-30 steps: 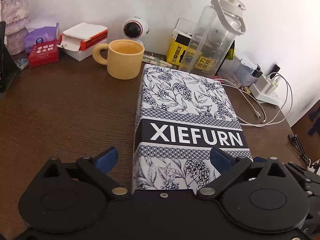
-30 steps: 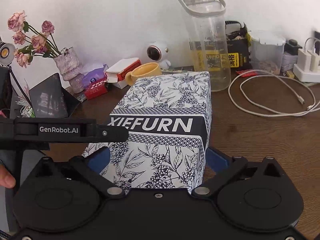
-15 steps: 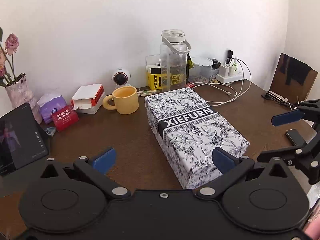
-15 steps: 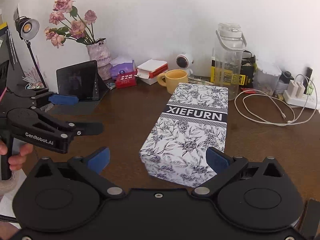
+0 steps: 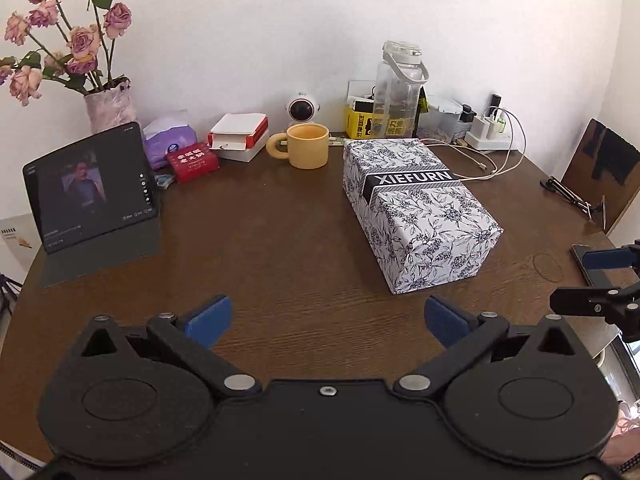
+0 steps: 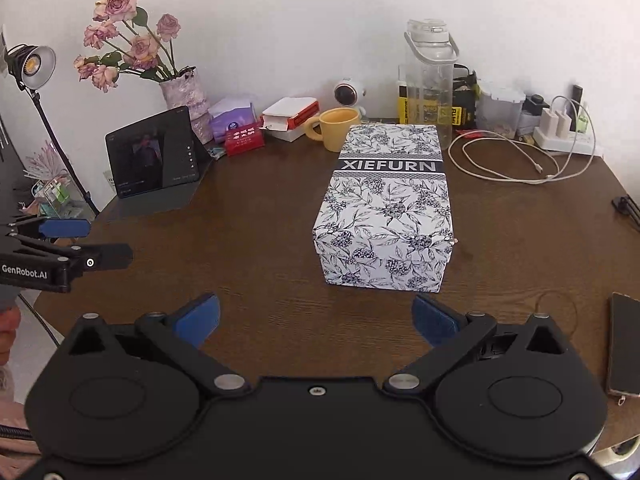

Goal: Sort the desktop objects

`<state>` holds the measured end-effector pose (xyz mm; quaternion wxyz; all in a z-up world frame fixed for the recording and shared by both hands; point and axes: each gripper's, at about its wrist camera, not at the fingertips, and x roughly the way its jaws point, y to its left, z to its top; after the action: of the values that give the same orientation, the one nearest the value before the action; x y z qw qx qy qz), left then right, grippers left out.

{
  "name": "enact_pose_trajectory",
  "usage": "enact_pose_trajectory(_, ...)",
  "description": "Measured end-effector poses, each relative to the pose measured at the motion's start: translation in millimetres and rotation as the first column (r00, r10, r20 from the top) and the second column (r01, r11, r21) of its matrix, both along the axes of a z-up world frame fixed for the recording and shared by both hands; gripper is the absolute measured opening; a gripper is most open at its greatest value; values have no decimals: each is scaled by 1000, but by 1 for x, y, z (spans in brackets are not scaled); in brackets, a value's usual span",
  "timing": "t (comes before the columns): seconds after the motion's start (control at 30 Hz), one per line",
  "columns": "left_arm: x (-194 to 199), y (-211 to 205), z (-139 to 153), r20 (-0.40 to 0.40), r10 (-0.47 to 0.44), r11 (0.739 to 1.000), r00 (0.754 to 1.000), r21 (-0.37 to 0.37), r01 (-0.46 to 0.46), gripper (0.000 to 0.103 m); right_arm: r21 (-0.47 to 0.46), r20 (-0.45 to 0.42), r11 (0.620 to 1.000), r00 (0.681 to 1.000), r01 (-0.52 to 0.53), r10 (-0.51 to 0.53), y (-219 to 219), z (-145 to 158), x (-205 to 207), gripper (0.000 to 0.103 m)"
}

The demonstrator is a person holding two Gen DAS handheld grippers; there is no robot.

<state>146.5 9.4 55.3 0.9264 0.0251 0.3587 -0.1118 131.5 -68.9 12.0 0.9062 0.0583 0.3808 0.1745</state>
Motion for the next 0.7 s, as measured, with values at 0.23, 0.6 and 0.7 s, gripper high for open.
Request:
enact_pose_trajectory(0.23,-10,3,7,31,-8,1000,999,-23,9,103,-13,-15,1000,1000,-5,4,11,3,-6,103)
enact_pose_trajectory(0.6,-24,11,1,15,-3,999,1000,-49,4,103,-21,-47,999,999,-27,26,27,-2,-13,103)
enact_pose_trajectory(0.7,-28,12,0,15,6,999,1000,-46,-5,103,-25,-48,999,998,-29,28,29,-2,-16,103)
